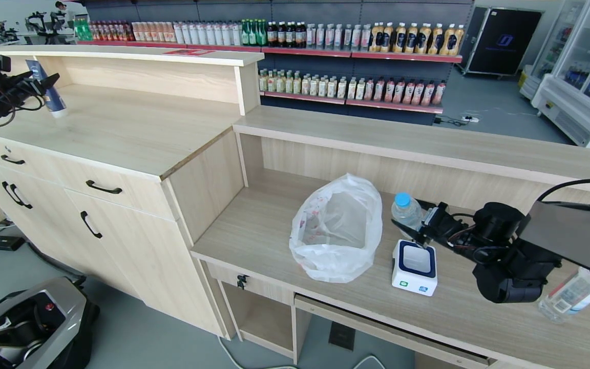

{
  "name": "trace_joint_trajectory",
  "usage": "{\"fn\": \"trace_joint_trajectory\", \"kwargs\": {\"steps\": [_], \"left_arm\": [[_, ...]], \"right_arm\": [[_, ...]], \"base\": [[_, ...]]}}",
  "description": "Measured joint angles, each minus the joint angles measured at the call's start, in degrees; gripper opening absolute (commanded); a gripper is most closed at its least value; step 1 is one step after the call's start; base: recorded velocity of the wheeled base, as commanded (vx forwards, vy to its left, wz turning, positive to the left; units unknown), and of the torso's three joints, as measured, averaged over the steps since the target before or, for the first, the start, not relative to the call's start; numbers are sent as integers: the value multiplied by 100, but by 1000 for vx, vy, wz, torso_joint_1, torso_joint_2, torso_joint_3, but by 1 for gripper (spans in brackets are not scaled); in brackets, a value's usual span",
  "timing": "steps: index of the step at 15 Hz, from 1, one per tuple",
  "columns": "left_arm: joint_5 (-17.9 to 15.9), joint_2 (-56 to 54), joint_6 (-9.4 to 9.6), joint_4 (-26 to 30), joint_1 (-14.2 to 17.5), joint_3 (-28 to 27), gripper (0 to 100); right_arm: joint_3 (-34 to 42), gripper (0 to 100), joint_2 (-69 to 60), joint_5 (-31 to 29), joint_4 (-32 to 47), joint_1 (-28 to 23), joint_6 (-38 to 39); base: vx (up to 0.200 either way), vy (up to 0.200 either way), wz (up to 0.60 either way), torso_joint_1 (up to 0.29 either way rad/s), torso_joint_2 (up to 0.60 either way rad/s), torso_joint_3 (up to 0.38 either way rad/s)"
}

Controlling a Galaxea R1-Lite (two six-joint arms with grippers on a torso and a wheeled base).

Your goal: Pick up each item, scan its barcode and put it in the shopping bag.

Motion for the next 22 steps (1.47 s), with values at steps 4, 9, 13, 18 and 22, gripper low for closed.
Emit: {"fn": "trace_joint_trajectory", "kwargs": {"steps": [4,9,13,18,22], "left_arm": [[0,0,1,0,0,0,100],[0,0,0,0,0,0,100],[-2,0,1,0,0,0,100],[0,0,0,0,0,0,100],[0,0,1,0,0,0,100]], "right_arm": [[-63,0,35,0,0,15,-101],[-139,0,100,2,2,30,-128],[-148,0,100,29,0,30,-133],[189,0,-538,-20,39,30,154],[1152,0,-2348,-105,1081,-90,685]], "base": [[0,0,0,0,0,0],[0,0,0,0,0,0],[0,0,0,0,0,0],[0,0,0,0,0,0],[0,0,0,0,0,0]]}}
